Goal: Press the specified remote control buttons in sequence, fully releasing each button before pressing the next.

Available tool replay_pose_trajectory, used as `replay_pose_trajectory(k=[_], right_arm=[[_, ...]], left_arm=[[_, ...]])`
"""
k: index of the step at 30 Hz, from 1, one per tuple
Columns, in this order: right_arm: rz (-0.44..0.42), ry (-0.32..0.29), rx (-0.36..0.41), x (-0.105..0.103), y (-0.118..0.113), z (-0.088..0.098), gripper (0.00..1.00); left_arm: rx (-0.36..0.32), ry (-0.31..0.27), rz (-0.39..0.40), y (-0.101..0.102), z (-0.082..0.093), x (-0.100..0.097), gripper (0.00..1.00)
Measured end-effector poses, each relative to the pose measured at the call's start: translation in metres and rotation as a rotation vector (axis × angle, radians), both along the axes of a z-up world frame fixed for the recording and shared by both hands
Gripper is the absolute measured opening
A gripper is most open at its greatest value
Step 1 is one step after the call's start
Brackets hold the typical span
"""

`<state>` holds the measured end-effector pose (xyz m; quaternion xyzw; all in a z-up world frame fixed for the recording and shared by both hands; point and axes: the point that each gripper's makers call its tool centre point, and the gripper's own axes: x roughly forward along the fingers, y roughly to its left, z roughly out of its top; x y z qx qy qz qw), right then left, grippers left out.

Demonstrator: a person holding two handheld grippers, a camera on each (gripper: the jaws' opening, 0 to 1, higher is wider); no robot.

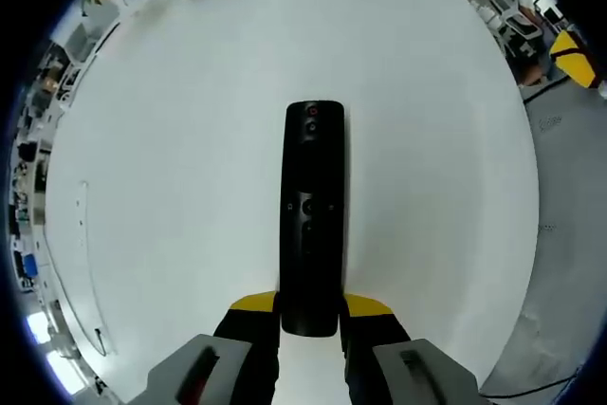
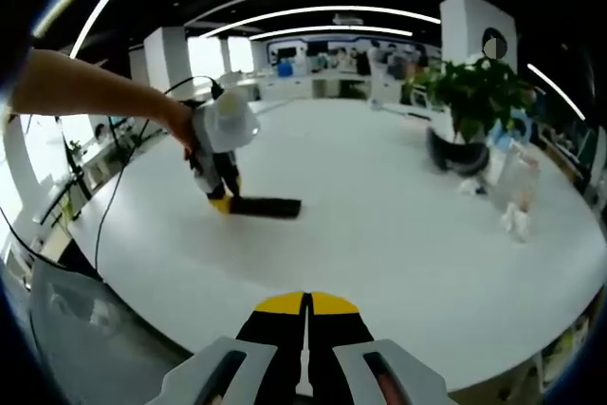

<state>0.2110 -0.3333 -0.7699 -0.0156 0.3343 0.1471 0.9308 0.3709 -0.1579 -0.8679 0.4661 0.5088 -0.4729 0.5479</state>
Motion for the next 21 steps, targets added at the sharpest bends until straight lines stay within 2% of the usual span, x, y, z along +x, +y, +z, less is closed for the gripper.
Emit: replay_pose_trajectory(k=[12,21], right_arm=[[-0.001,-0.012,0.004,0.001,-0.001,0.002,0.00],[0.000,-0.020,-0.014,0.002,-0.002,0.002,0.00]], left_arm=[[0.001,-0.004,0.013,-0.001,0.000,-0.012,0.23],[-0.029,-0.007,0.030,0.000,0.000,-0.022,0.23]])
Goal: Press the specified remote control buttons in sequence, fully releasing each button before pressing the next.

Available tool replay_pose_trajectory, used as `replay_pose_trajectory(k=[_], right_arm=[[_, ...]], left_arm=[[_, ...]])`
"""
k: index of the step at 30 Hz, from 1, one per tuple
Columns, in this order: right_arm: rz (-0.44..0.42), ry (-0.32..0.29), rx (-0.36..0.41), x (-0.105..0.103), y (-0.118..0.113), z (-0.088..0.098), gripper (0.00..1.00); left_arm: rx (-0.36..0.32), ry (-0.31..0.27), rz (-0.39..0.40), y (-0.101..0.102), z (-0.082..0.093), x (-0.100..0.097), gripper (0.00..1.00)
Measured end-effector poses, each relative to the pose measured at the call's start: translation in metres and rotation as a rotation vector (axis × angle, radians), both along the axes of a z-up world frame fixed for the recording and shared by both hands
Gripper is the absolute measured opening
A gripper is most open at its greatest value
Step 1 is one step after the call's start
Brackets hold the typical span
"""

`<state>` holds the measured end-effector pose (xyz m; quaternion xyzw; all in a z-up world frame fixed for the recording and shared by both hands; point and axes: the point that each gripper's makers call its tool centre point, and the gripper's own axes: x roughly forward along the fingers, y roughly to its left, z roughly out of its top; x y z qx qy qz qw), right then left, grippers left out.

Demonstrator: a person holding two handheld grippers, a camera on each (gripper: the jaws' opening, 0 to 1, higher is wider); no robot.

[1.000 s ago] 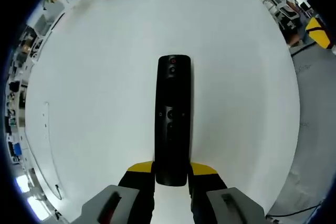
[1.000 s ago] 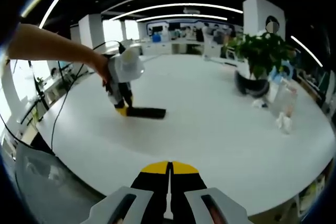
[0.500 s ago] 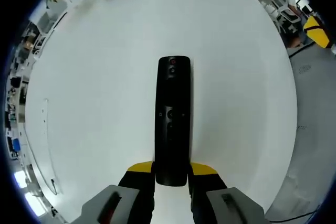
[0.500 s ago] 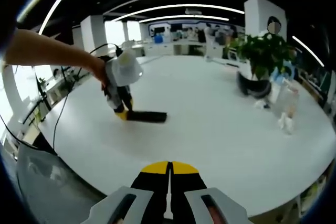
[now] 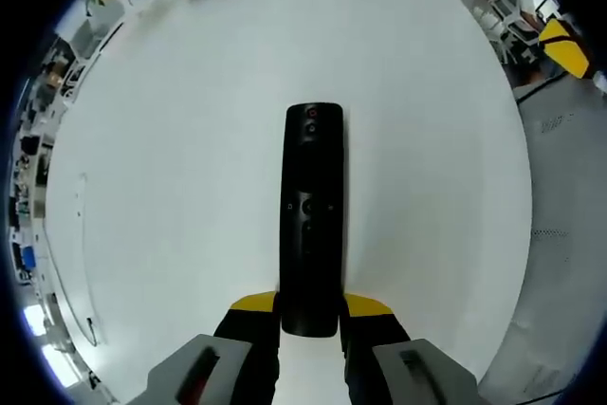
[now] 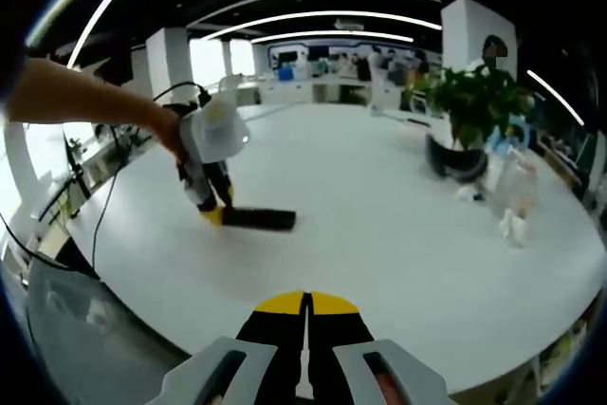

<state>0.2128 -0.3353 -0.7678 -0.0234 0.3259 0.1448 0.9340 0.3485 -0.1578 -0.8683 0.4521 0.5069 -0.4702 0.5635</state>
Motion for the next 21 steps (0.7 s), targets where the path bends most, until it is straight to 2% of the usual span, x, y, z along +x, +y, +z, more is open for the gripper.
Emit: replay_pose_trajectory(k=[15,21], right_arm=[[0.028,0.034,0.005,-0.003,0.006,-0.004,0.00],[0.044,0.046,0.009,-0.005,0.009,-0.006,0.00]], left_arm=[[-0.063,-0.008,0.019,0.000,0.000,-0.013,0.23],[-0.044,-0.006,0.009,-0.002,0.000,-0.020,0.23]])
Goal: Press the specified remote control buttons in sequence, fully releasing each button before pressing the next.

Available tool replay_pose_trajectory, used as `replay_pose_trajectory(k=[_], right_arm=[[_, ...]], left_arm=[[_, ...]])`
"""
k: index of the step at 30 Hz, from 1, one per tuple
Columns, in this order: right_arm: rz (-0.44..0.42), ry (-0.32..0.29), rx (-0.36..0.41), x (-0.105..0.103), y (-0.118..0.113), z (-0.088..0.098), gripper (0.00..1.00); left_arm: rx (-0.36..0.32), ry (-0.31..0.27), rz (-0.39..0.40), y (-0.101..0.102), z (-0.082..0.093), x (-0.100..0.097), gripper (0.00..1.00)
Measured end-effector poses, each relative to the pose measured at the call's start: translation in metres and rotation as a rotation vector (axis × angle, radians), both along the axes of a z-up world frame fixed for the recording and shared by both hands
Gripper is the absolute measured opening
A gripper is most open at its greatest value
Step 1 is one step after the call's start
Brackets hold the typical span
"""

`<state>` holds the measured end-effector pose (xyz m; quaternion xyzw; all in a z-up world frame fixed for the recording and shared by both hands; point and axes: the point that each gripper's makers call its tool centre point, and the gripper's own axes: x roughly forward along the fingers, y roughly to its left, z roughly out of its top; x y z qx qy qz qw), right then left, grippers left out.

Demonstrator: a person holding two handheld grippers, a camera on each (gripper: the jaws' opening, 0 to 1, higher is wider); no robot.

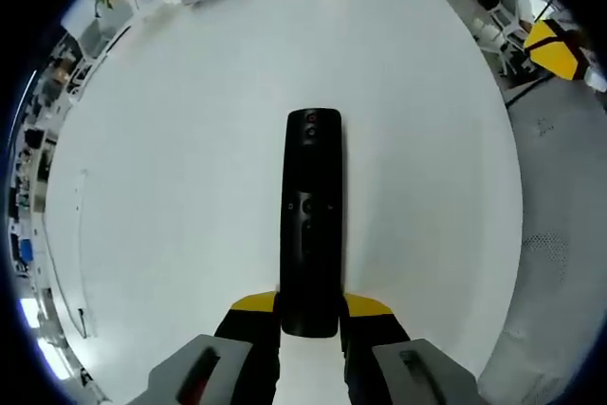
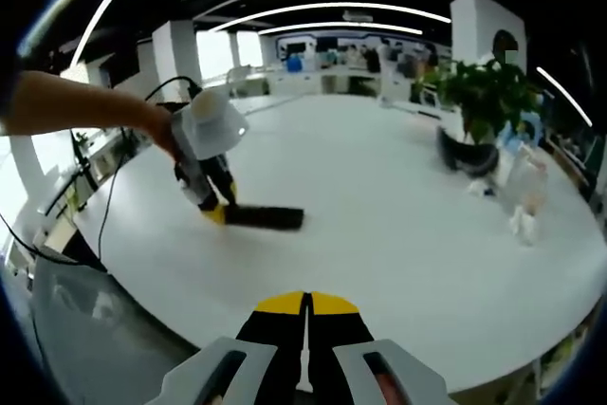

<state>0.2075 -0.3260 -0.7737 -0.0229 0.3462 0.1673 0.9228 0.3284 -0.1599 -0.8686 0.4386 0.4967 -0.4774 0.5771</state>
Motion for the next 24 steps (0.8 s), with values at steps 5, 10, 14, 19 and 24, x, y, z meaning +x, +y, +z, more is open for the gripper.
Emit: replay_pose_trajectory(k=[5,10,14,19,24], right_arm=[[0.005,0.009,0.014,-0.001,0.001,0.000,0.00],[0.005,0.023,0.006,-0.003,0.001,-0.003,0.00],[-0.004,0.032,0.016,-0.003,0.000,-0.003,0.00],[-0.007,0.035,0.010,-0.003,-0.001,-0.004,0.00],[-0.002,0.045,-0.002,-0.005,0.000,-0.006,0.00]], left_arm=[[0.006,0.000,0.013,0.000,0.000,-0.006,0.23],[-0.010,0.001,0.024,0.000,0.000,-0.011,0.23],[-0.020,0.001,0.023,0.000,0.000,-0.020,0.23],[-0.006,-0.005,0.007,-0.003,0.000,-0.031,0.23],[0.000,-0.004,-0.021,-0.002,0.001,-0.042,0.23]])
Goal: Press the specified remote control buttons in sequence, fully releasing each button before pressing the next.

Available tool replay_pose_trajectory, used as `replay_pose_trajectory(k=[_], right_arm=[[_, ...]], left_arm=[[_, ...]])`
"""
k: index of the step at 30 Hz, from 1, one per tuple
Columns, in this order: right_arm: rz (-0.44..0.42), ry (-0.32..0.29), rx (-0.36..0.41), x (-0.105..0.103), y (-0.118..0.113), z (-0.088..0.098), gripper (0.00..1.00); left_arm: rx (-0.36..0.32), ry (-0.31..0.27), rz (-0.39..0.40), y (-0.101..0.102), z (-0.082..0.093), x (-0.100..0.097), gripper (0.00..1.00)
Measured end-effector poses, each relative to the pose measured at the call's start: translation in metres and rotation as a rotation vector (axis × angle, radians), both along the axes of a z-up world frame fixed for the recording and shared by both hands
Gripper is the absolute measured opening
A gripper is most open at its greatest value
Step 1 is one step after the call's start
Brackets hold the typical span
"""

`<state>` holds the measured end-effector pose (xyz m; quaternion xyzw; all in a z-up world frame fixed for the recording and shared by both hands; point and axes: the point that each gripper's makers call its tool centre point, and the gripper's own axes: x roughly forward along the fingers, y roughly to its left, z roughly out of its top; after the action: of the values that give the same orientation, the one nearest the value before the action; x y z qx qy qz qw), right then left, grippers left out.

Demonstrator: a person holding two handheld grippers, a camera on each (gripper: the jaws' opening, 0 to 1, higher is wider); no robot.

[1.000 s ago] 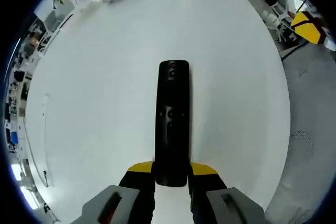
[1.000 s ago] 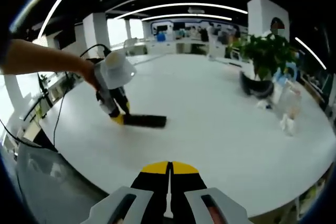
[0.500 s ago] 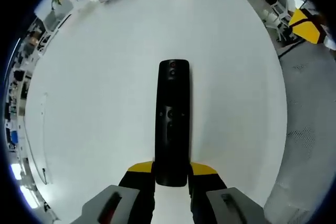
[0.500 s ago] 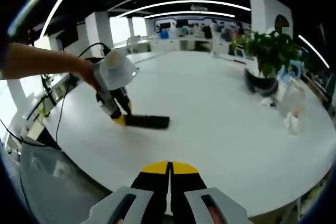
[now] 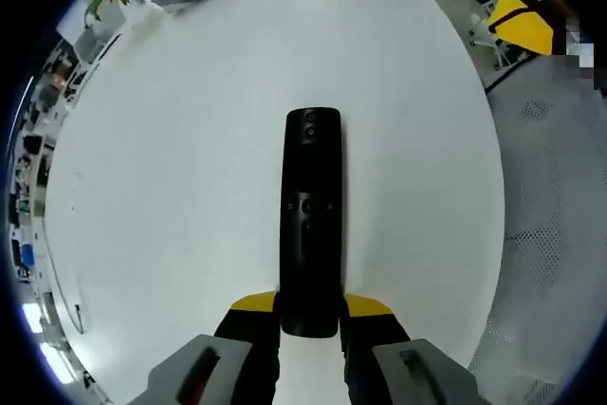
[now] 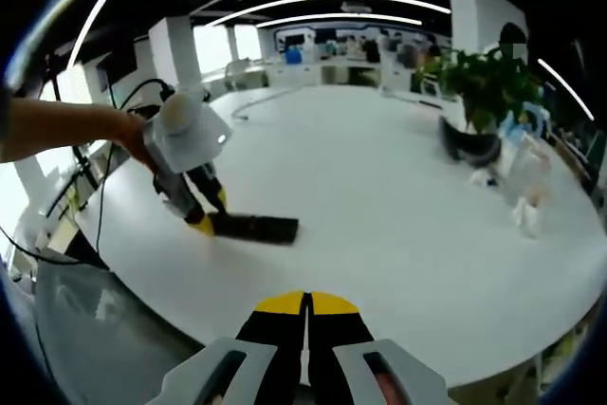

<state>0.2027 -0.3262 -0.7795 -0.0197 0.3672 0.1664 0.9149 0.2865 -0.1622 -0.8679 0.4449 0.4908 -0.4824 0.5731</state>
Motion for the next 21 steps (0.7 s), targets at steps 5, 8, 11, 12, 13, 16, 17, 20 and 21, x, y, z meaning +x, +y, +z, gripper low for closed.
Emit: replay_pose_trajectory(k=[5,8,11,12,13,16,17,20,21], right_arm=[[0.000,-0.001,-0.008,0.000,0.000,0.000,0.00],[-0.001,0.006,-0.010,-0.001,0.000,-0.001,0.00],[0.000,0.012,-0.017,-0.002,0.000,-0.002,0.00],[0.001,0.012,-0.018,-0.002,0.000,-0.002,0.00],[0.002,0.013,-0.019,-0.002,0.001,-0.002,0.00],[0.004,0.023,-0.023,-0.003,0.001,-0.004,0.00],[0.002,0.026,-0.022,-0.003,0.001,-0.004,0.00],[-0.001,0.034,-0.021,-0.004,0.001,-0.004,0.00],[0.000,0.038,-0.021,-0.005,0.001,-0.005,0.00]], left_arm=[[0.001,0.003,0.000,-0.001,0.000,-0.010,0.23],[0.014,0.001,-0.002,-0.001,0.000,-0.019,0.23],[0.019,0.003,-0.026,-0.001,0.000,-0.027,0.23],[0.018,0.003,-0.022,0.000,0.000,-0.028,0.23],[0.016,0.003,-0.019,0.000,0.000,-0.030,0.23],[0.006,0.004,-0.011,0.000,0.001,-0.035,0.23],[0.005,0.003,-0.010,0.000,0.001,-0.037,0.23],[0.003,0.001,0.000,0.000,0.000,-0.043,0.23],[0.003,0.001,0.002,0.000,0.001,-0.045,0.23]])
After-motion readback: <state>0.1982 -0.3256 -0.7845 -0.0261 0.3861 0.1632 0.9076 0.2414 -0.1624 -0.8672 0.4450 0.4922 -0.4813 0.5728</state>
